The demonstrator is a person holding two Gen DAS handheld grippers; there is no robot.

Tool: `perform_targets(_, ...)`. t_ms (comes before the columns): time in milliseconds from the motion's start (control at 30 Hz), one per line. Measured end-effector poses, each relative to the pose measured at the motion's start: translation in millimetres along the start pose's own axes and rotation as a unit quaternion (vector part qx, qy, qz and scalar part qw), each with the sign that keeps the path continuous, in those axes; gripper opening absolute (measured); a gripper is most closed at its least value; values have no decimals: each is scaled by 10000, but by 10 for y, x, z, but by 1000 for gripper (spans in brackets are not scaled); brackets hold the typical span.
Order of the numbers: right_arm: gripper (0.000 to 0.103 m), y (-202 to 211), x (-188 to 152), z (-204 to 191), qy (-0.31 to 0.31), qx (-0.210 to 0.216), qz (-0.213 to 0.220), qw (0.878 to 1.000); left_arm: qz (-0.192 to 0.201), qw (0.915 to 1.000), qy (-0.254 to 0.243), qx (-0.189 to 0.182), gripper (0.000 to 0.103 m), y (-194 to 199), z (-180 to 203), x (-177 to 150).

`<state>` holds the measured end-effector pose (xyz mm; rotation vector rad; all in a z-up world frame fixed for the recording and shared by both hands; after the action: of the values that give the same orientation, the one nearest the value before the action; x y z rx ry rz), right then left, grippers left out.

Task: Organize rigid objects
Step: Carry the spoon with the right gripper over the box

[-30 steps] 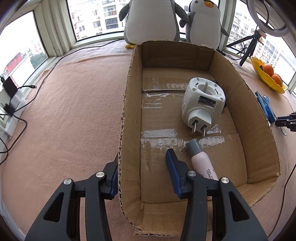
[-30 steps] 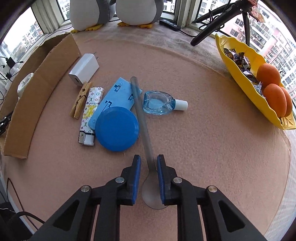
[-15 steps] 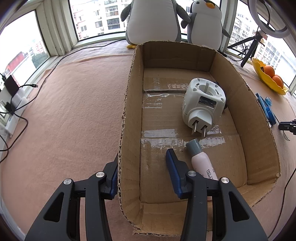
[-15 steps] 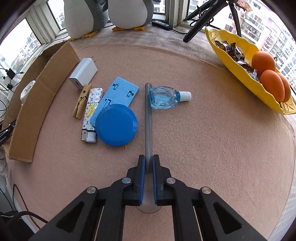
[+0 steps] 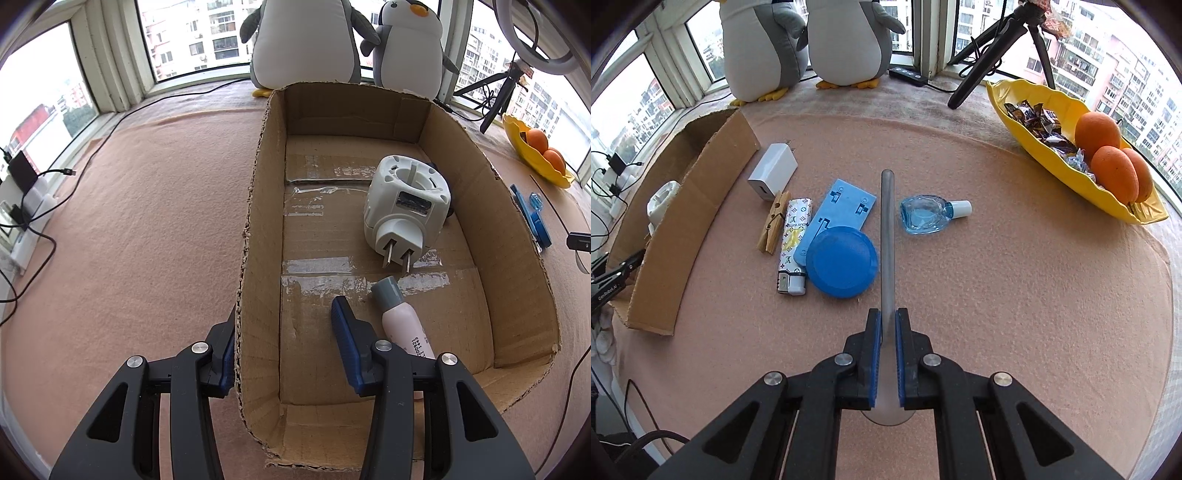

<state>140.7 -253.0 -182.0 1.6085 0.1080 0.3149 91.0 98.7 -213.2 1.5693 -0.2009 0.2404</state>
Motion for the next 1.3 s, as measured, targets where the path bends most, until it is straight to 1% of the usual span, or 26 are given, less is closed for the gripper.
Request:
perform_targets(267, 7, 376, 150, -449, 239, 280, 459, 9983, 0, 10000, 1, 2, 45, 0, 1, 0)
perform_targets(500, 7, 509, 247, -1006, 507, 580, 638, 9950, 3, 10000, 3, -1, 45, 0, 2, -1)
perform_targets(667, 7, 465, 357, -1344, 536, 911, 642, 9923, 3, 10000, 3, -2, 45, 3, 4, 0)
perform_targets(767, 7, 398, 400, -1563, 597, 1006, 608, 9913, 4, 10000, 2, -1, 45, 3, 4, 0)
perform_targets(933, 7, 242, 501, -1786, 474, 1286, 478, 9894, 7, 10000, 0, -4, 45, 9, 12, 6)
perform_targets(1033, 7, 168, 567, -1845, 352, 1347, 431, 9893, 8, 10000, -2, -4, 45, 9, 12, 6)
perform_targets(1300, 7, 41, 708, -1947, 244, 1264, 370, 9910, 10, 10000, 2, -2, 45, 9, 12, 4)
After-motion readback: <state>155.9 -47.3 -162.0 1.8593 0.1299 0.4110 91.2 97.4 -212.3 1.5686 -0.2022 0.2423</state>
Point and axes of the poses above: each gripper's, at about its wrist camera, not at the fingertips, and y roughly against the way its jaws point, z to its right, x to its top, the point moved 1 cm from there along -y, roughly the way its jaws point, and after that the axes turned 15 degrees about -z, right-handed, at the moved point
